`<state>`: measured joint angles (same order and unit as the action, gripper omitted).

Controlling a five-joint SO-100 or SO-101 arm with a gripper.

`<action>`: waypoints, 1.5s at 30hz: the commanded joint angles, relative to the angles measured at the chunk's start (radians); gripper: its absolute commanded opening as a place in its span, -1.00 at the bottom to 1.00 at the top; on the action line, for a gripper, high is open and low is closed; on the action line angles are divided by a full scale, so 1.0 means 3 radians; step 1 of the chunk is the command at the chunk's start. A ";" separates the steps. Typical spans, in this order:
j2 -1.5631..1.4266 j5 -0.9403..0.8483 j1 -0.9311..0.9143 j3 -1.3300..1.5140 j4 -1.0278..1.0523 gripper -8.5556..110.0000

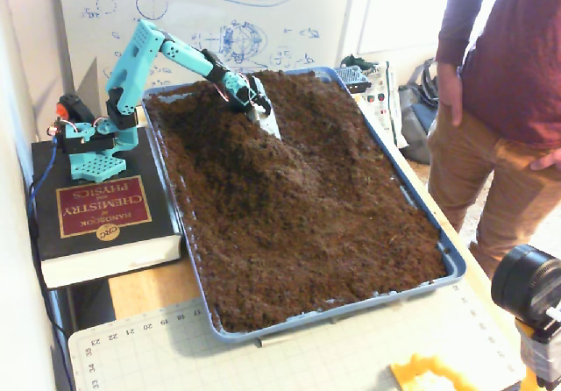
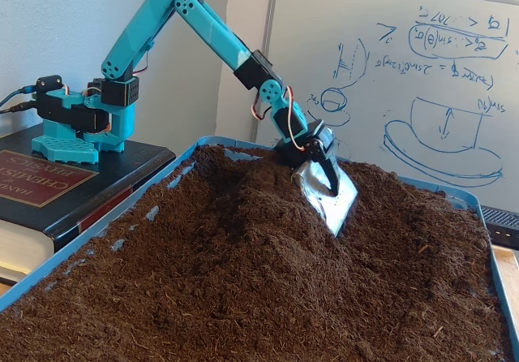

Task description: Build a berm.

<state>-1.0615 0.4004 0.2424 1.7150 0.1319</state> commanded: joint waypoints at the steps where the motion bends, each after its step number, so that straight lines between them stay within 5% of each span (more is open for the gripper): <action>1: -0.0179 0.0532 0.0276 -0.0762 -0.0041 -0.86; 6: 0.0522 0.0726 0.0649 -0.1708 -0.0036 -0.86; 12: 0.1299 0.0112 0.0833 -0.2419 -0.0031 -0.86; 33: 0.1237 -0.0251 -0.0230 -0.2679 -0.0092 -0.86; 45: 0.1248 -0.0317 0.0010 -0.2188 -0.0031 -0.86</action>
<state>-0.5890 0.3252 0.2424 1.0630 0.1243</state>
